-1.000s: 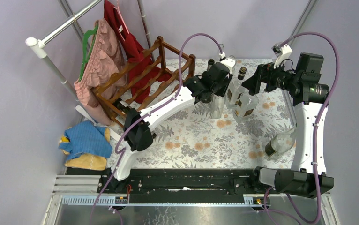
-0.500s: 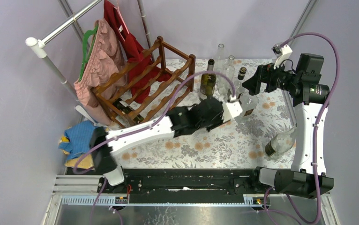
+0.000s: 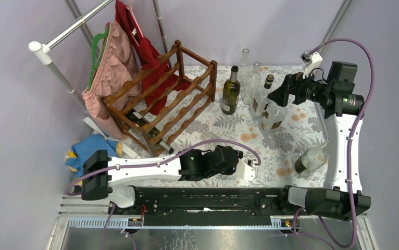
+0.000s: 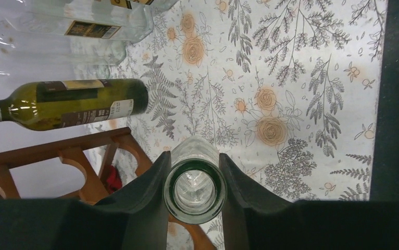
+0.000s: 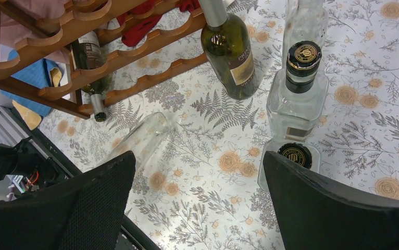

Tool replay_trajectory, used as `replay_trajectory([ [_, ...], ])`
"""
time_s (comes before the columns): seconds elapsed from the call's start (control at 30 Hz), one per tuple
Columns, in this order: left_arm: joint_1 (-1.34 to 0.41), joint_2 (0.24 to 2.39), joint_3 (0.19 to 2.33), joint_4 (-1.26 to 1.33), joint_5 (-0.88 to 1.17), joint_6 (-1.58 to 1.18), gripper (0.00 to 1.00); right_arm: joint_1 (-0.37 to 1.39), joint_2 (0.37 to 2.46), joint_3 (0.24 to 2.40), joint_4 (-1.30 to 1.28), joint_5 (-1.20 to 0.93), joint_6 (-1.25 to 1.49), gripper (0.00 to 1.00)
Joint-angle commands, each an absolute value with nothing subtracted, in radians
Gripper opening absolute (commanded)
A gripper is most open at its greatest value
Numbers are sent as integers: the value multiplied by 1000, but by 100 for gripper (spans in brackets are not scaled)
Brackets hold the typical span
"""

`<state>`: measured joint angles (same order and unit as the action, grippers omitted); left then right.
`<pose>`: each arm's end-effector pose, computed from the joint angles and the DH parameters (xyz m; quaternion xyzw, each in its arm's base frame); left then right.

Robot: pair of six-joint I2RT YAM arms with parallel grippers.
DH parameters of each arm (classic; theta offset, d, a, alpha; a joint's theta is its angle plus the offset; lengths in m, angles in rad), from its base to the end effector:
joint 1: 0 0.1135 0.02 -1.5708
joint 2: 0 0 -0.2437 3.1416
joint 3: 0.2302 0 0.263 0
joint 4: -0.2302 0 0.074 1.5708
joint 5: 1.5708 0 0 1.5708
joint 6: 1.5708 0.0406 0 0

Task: Put the wine bottle on the wine rack
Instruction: Pick up the wine bottle from the center of the board, then place the wine bottle in the wine rack.

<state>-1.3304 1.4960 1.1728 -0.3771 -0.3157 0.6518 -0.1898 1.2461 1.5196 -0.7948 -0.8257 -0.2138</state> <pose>0.0955 -0.3367 0.2595 0.7129 0.5460 -0.0042 0.4401 0.2616 -0.0199 0.4208 -0.2105 0.7903 0.2482 0.5192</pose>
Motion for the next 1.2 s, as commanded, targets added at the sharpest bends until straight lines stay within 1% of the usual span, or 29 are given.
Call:
replay_trajectory([
  [0.0, -1352, 1492, 1207, -300, -470, 755, 0, -193, 1218, 1522, -775, -855, -229, 100],
  [0.2, -1356, 1509, 1265, -475, -560, 693, 0, -193, 1214, 1511, -763, -860, -220, 100],
  [0.37, -1356, 1513, 1256, -541, -615, 636, 0, -193, 1218, 1512, -756, -868, -211, 100],
  [0.6, -1350, 1505, 1217, -543, -659, 635, 0, -193, 1225, 1514, -751, -881, -205, 100],
  [0.8, -1330, 1493, 1185, -546, -656, 632, 0, -193, 1224, 1514, -746, -882, -196, 100],
  [1.17, -1304, 1485, 1177, -581, -686, 610, 0, -193, 1222, 1505, -740, -877, -196, 100],
])
